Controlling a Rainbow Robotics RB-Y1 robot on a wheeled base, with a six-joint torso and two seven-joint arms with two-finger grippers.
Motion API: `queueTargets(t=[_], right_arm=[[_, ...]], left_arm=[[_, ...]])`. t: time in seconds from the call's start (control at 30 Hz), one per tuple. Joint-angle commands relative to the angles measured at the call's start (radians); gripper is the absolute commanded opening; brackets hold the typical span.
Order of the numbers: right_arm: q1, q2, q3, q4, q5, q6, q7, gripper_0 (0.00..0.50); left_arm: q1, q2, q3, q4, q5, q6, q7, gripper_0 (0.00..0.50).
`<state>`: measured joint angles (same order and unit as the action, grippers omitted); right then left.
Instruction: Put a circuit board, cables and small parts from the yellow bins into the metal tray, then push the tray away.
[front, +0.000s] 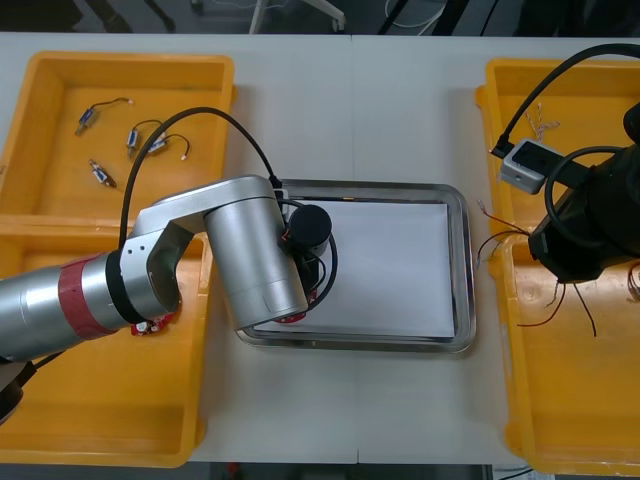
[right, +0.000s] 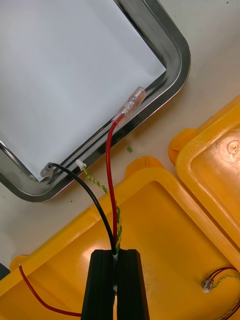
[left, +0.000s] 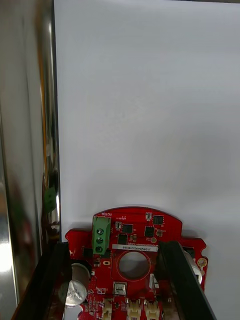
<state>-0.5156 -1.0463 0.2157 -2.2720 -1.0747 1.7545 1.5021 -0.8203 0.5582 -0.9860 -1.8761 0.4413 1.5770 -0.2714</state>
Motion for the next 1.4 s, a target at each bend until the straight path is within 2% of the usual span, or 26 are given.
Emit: queueTargets(t=[0.03,0.13,0.27,0.43,0.6,0.63,0.67,0.87,0.97,1.13,1.2,1.4], right_arm=[[-0.038,0.006,0.014,-0.024,-0.042,-0.012,0.018,0.0],[-0.069,0.006,0.047,-0.026,-0.054,-0.009,0.023,0.0],[-0.152,0.014,0.148,-0.037,-0.034,-0.009,0.021,0.0],[-0.185,0.055,0.2,-0.037,-0.004,-0.007,0.018,0.0],[-0.211,0.121,0.255,-0.009,0.038,-0.003,0.026,0.0],[-0.225,0.147,0.281,0.003,0.059,-0.001,0.03,0.0],[-0.225,0.147,0.281,0.003,0.059,-0.001,0.03,0.0],[-0.25,0.252,0.387,0.023,0.208,0.002,0.072,0.0],[-0.25,0.296,0.432,0.035,0.285,0.002,0.153,0.0],[-0.241,0.344,0.445,0.077,0.306,0.0,0.247,0.0],[-0.231,0.373,0.452,0.108,0.321,0.0,0.325,0.0],[-0.211,0.408,0.502,0.147,0.407,-0.01,0.437,0.0]], left_arm=[[-0.031,0.022,0.009,-0.063,0.017,-0.002,0.02,0.5],[-0.033,0.035,0.038,-0.086,0.046,0.023,0.014,0.5],[-0.033,0.072,0.115,-0.147,0.116,0.075,-0.002,0.5],[-0.033,0.106,0.208,-0.201,0.181,0.13,-0.017,0.5],[-0.031,0.157,0.313,-0.232,0.26,0.176,-0.034,0.5],[-0.033,0.181,0.346,-0.232,0.29,0.184,-0.038,0.5],[-0.033,0.181,0.346,-0.232,0.29,0.184,-0.038,0.5],[-0.033,0.278,0.468,-0.222,0.401,0.232,-0.046,0.5],[-0.034,0.339,0.509,-0.215,0.461,0.233,-0.062,0.5],[-0.034,0.396,0.547,-0.19,0.502,0.23,-0.08,0.5],[-0.034,0.424,0.587,-0.146,0.533,0.23,-0.094,0.5],[-0.034,0.448,0.65,-0.034,0.53,0.232,-0.154,0.5]])
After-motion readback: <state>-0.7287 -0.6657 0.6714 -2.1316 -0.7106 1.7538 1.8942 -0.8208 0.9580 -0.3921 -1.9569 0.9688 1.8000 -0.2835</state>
